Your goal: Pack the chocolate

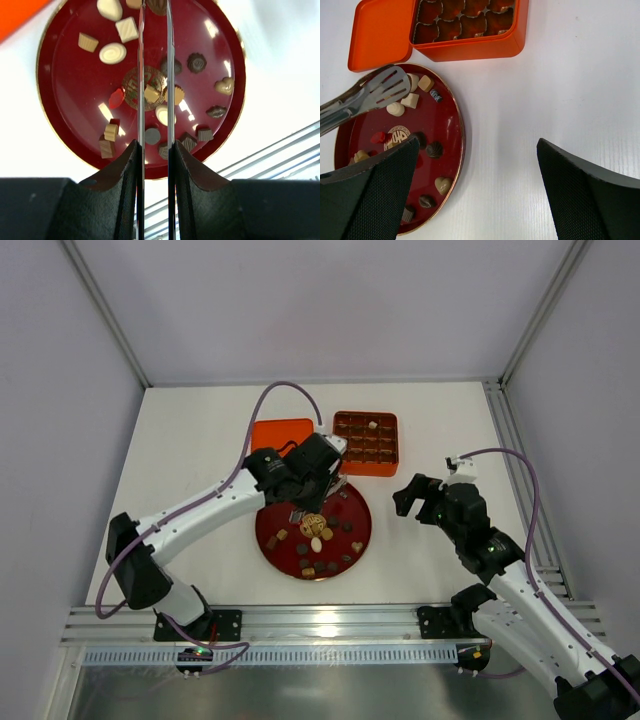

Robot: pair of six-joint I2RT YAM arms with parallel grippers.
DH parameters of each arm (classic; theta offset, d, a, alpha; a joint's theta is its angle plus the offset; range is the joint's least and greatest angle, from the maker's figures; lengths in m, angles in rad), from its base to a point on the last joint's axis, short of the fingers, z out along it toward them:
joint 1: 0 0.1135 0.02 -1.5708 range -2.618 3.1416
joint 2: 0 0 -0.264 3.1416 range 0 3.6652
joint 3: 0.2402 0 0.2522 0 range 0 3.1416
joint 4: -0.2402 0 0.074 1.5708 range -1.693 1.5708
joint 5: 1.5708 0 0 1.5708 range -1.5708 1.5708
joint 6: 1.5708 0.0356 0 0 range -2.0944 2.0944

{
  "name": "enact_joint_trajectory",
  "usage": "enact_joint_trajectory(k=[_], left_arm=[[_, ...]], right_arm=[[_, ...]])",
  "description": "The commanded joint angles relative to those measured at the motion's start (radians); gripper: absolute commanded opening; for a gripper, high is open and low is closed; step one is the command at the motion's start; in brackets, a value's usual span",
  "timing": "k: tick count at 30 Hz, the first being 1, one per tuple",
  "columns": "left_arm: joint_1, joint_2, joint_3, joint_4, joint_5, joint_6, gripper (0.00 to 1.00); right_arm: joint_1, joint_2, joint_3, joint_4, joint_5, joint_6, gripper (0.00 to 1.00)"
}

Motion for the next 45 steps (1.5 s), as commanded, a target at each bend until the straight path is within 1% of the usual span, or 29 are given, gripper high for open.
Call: enact_joint_trajectory(k=[1,7,11,14,16,22,25,31,35,45], left_arm=[[-0.004,-0.003,0.089,0.012,-0.036,0.026,0.22],[-0.003,0.102,0.238,0.048,-0.084,0.060,0.22],[0.006,0.237,0.376,0.097,-0.122,0.100,0.22],[0.026,0.302,0.456,0.163,-0.119,0.127,0.22],[0.040,0.366,0.493,0.207,-0.089,0.141,0.22],[0.066,0.540,0.691,0.215,-0.073,0.170,0.22],[0.078,0.601,0.740,0.230,-0.064,0.179,0.22],[0.106,0.658,0.788,0.255,-0.030,0.167,0.22],[0.112,0.676,0.781,0.285,-0.012,0.178,0.22],[0.117,0.738,0.786,0.302,-0.003,0.173,0.22]], right_arm=[[0.003,-0.011,0.047,0.017,0.029,-0.007,1.00],[0.003,-0.032,0.062,-0.005,0.041,-0.007,0.99],[0.003,-0.057,0.075,-0.042,0.052,-0.007,1.00],[0.003,-0.087,0.084,-0.069,0.063,-0.010,1.00],[0.003,-0.100,0.096,-0.091,0.066,-0.010,1.00],[0.003,-0.157,0.130,-0.177,0.096,-0.025,1.00],[0.003,-0.179,0.142,-0.200,0.106,-0.025,1.00],[0.003,-0.212,0.148,-0.235,0.118,-0.024,1.00],[0.003,-0.218,0.147,-0.241,0.113,-0.022,1.00],[0.003,-0.232,0.138,-0.250,0.118,-0.022,1.00]])
